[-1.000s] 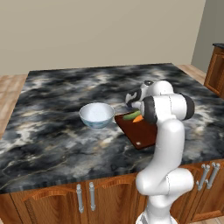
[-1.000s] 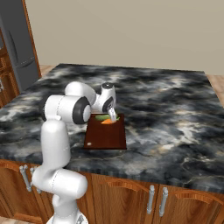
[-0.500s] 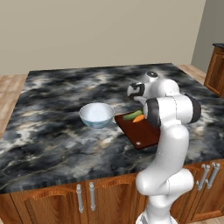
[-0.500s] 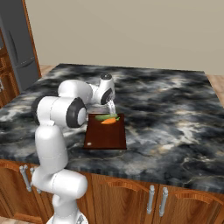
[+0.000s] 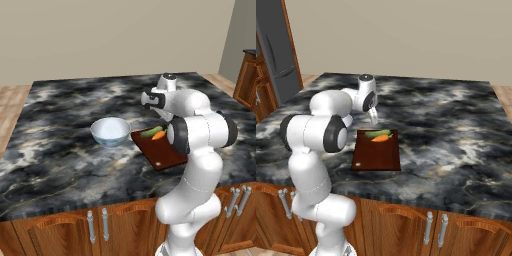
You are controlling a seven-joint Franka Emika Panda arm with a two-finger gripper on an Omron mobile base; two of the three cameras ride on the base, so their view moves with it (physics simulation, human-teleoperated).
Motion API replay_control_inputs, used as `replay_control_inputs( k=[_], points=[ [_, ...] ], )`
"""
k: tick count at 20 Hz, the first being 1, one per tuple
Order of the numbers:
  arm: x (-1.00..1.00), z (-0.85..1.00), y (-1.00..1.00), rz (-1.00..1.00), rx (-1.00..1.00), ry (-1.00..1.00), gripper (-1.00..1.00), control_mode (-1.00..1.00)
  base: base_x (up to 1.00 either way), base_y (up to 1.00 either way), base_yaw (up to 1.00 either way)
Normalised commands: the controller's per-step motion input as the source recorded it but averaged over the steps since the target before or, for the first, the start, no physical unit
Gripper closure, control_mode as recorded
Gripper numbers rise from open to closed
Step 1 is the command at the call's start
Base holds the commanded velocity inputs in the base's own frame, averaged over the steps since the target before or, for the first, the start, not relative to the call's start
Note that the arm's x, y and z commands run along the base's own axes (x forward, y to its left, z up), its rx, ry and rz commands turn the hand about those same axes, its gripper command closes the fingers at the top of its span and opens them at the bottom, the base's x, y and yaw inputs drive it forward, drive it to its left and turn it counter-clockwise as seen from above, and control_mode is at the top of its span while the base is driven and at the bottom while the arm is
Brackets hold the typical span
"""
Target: Place the two vegetables and bowl onto the tray for setting up a vegetable dip station.
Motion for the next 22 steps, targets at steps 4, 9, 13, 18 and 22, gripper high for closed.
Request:
replay_control_inputs(
  k=[4, 9, 13, 18, 22],
  points=[
    [-0.36, 0.33, 0.45, 0.02, 0.00, 0.00, -1.00, -1.00, 0.00, 0.00, 0.00],
    [-0.29, 0.23, 0.47, 0.08, 0.00, 0.02, -1.00, -1.00, 0.00, 0.00, 0.00],
    [-0.24, 0.02, 0.41, 0.16, 0.00, 0.06, -1.00, -1.00, 0.00, 0.00, 0.00],
    [-0.27, 0.00, 0.42, 0.15, 0.00, 0.05, -1.00, -1.00, 0.00, 0.00, 0.00],
    [-0.25, 0.00, 0.41, 0.11, 0.00, 0.02, -1.00, -1.00, 0.00, 0.00, 0.00]
  ],
)
